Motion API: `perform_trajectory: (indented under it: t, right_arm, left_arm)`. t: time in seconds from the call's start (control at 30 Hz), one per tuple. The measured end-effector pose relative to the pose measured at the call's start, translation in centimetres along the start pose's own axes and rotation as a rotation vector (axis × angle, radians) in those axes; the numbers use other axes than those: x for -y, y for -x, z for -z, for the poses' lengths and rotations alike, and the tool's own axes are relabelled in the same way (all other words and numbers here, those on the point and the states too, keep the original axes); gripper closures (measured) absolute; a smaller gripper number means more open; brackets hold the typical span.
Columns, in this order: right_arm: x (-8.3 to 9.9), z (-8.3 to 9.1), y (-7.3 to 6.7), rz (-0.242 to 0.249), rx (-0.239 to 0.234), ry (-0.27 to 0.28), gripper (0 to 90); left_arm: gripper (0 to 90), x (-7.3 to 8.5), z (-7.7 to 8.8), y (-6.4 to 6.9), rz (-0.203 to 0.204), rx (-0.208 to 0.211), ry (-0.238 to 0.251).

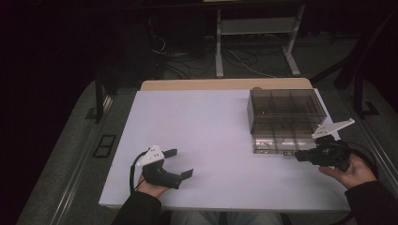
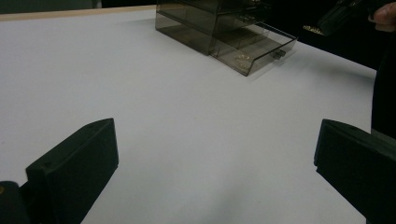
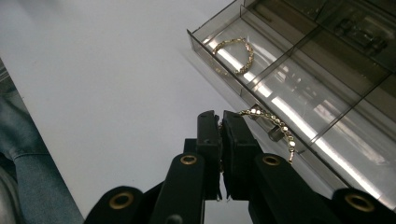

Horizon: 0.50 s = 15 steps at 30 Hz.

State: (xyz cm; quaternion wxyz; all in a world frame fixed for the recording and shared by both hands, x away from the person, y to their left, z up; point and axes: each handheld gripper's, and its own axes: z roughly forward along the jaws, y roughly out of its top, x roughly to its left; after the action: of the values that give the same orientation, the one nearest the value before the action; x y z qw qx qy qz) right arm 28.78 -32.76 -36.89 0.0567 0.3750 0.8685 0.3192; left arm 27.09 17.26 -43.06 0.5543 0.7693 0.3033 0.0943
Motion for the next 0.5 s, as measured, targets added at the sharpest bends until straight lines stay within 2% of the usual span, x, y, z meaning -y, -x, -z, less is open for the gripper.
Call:
perform_trajectory:
  t: [0.5]
  right_arm:
    - [-2.4,1.0,-0.4,0.037,0.013,0.011,85.1]
  left_arm:
    - [0.0,0.0,0.0,0.0,0.001,0.001,0.001]
